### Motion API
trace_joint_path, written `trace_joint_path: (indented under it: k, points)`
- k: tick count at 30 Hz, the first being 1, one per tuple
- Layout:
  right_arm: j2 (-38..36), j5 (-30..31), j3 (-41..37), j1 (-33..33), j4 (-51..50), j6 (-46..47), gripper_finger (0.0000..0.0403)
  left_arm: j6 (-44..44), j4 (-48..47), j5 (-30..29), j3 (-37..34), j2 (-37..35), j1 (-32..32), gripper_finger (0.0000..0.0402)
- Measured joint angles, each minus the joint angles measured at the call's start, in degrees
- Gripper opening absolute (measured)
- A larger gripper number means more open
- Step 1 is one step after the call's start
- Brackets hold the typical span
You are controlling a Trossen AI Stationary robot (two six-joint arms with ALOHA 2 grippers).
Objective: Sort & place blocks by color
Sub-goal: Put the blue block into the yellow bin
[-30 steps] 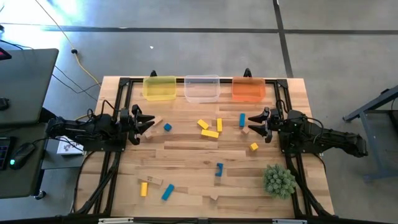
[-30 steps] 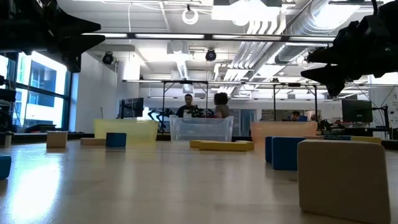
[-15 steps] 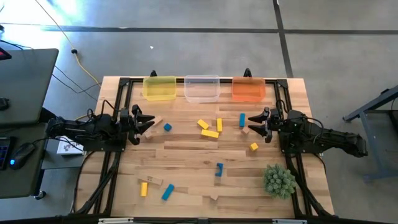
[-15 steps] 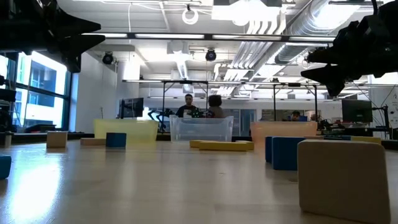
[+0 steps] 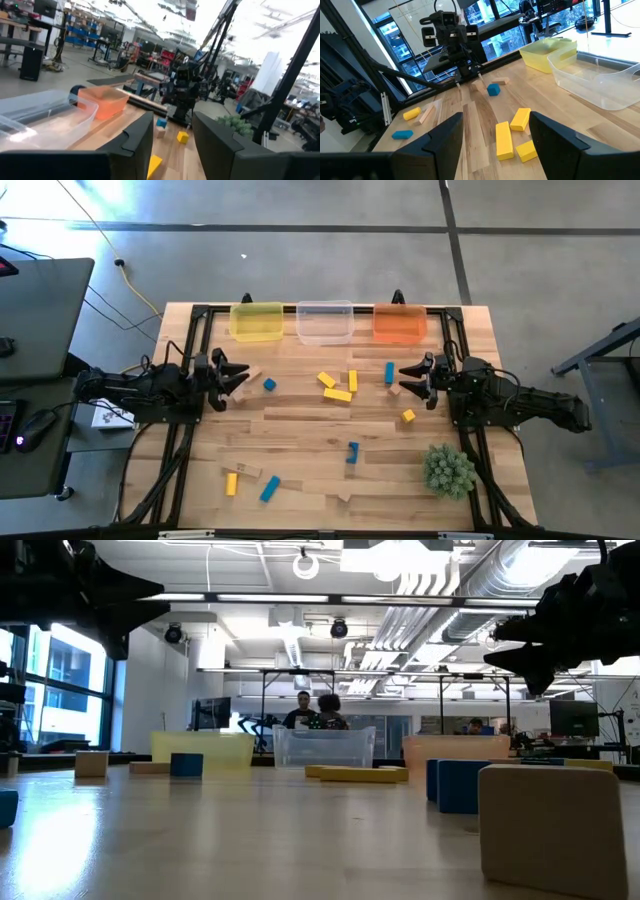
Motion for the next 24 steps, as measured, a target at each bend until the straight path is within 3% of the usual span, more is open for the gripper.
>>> trace_joint_path:
  k: [9,13,24]
  points:
    - [-0.02,0.0,-0.01,0.0,0.0,-0.02,0.0216,-1.25,-2.33,-0.3,-0.01,-0.01,0.0,0.0186]
    - [0.0,0.0,-0.02,0.01,0.0,-0.01,0.0216,-1.0,-2.45,-3.27,-0.01,0.0,0.0,0.0208]
    - [0.0,-0.02,-0.01,0.0,0.0,-0.02,0.0216,12.15,-3.56,-6.01,8.29,1.44,0.0,0.021]
